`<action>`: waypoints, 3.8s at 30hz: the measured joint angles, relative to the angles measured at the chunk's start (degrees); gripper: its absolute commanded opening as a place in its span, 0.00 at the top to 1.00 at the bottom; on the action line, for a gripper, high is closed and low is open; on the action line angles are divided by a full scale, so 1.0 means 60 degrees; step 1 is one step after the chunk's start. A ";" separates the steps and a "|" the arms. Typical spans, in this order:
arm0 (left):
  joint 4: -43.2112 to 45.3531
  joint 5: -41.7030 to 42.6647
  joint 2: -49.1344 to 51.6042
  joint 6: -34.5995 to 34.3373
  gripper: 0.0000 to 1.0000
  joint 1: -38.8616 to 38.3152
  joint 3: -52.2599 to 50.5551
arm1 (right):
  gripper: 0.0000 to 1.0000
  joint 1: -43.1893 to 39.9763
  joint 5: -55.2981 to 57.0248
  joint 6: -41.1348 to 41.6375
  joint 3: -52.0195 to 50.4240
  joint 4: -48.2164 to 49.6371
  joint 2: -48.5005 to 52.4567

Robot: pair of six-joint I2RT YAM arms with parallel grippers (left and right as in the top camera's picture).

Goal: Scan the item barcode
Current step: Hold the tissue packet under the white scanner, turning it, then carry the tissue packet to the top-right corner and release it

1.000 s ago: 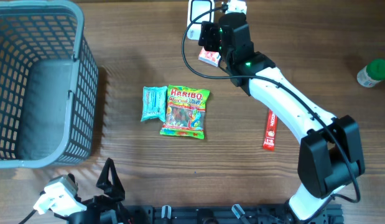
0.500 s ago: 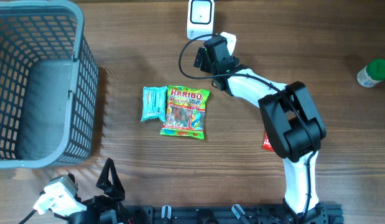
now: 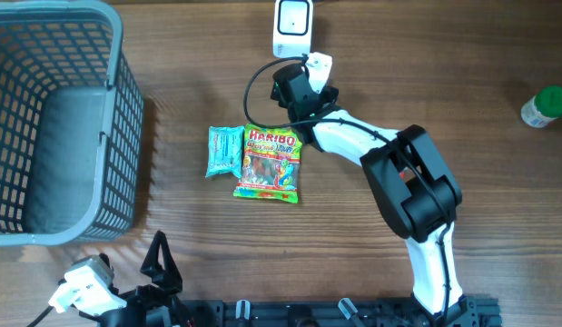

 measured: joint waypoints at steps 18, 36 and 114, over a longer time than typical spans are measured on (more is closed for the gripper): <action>0.0004 0.0000 0.0000 0.0004 0.00 0.0000 0.0000 | 0.36 -0.0076 0.0838 -0.0062 0.0645 -0.1020 0.0783; 0.0004 0.0000 0.0000 0.0004 0.00 0.0000 0.0000 | 0.43 -0.1067 -0.7796 -0.0532 0.2401 -0.6411 -0.1643; 0.0004 0.0000 0.0000 0.0000 0.00 0.0000 0.0000 | 0.71 -0.9311 -0.1909 0.1271 0.2127 -0.6903 -0.0696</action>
